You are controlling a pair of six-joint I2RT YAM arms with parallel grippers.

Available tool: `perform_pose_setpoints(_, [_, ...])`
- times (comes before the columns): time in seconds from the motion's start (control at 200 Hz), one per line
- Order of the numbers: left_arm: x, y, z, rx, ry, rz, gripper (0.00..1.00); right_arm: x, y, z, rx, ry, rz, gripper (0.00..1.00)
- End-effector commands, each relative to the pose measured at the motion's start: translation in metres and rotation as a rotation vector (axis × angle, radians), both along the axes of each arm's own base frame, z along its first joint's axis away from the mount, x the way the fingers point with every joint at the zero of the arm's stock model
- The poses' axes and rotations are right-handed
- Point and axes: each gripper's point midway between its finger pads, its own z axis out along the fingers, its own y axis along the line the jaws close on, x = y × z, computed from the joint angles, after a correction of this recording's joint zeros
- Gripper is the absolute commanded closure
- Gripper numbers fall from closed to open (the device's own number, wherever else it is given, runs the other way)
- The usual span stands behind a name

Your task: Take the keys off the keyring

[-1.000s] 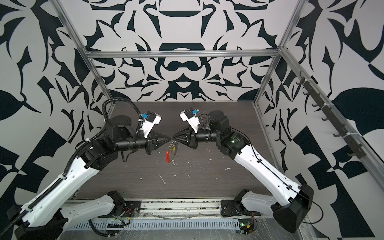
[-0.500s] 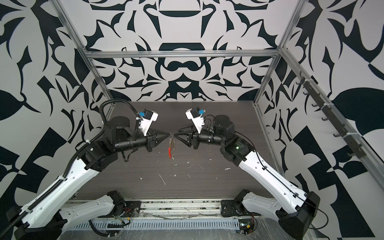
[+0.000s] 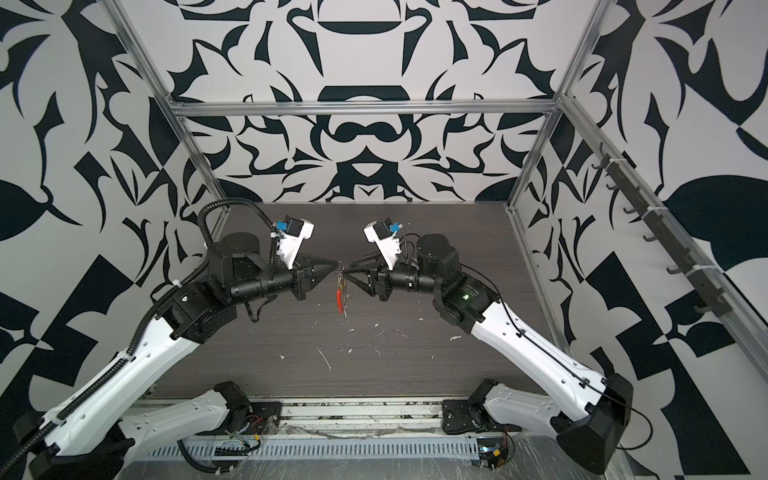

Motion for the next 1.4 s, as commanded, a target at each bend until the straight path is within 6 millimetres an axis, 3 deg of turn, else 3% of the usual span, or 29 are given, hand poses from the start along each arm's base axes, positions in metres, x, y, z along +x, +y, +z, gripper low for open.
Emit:
perform_pose_setpoints(0.0, [-0.002,0.002,0.011,-0.036,-0.03,0.009,1.0,0.001,0.004,0.013,0.037,-0.042,0.001,0.62])
perform_pose_setpoints(0.355, [-0.001,0.006,0.013,-0.035,-0.043,0.025,1.0,0.001,0.011,0.009,0.03,-0.029,0.027,0.72])
perform_pose_setpoints(0.7, [0.002,0.009,0.016,-0.049,-0.055,0.056,1.0,-0.004,0.017,0.008,0.027,-0.03,0.057,1.0])
perform_pose_setpoints(1.395, [0.016,0.0,0.004,-0.067,-0.02,0.08,1.0,-0.03,0.045,0.01,-0.043,-0.16,0.107,1.0])
